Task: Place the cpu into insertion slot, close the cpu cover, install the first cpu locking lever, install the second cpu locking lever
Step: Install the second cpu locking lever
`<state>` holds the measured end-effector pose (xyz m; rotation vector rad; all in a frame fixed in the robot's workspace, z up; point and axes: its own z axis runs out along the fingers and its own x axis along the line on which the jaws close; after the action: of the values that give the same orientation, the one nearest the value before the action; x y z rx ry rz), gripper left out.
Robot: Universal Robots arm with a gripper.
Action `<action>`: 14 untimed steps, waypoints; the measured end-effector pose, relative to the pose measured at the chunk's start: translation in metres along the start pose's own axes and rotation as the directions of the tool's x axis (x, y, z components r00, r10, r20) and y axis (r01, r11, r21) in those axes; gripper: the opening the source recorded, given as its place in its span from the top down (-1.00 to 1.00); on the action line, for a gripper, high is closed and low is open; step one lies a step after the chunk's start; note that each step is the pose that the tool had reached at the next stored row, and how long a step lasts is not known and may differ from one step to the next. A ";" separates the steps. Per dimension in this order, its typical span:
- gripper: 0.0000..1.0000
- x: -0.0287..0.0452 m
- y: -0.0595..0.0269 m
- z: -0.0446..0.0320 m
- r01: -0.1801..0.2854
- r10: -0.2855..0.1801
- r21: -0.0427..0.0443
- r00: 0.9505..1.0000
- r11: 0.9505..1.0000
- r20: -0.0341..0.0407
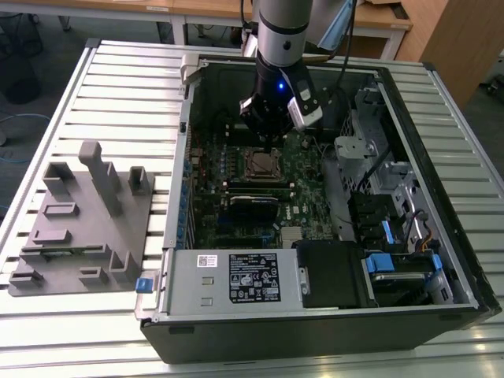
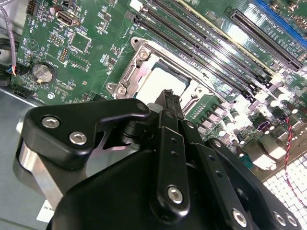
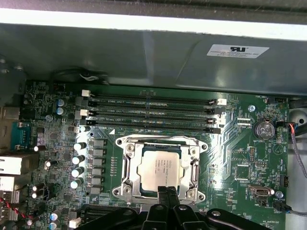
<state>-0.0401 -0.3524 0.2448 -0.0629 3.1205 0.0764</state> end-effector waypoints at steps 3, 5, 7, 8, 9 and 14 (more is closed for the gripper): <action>0.80 0.0000 -0.0004 0.0000 0.000 0.000 0.000 1.000 1.000 0.000; 0.80 0.0000 -0.0019 -0.0001 0.000 0.000 0.000 1.000 1.000 0.000; 0.80 0.0002 -0.0042 -0.0002 0.000 0.000 0.000 1.000 1.000 0.000; 0.80 0.0002 -0.0059 -0.0003 0.000 0.000 0.000 1.000 1.000 0.000; 0.80 0.0003 -0.0076 -0.0004 0.000 0.000 0.000 1.000 1.000 0.000; 0.80 0.0007 -0.0165 -0.0008 0.000 0.000 0.000 1.000 1.000 0.000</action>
<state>-0.0401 -0.3690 0.2448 -0.0629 3.1205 0.0765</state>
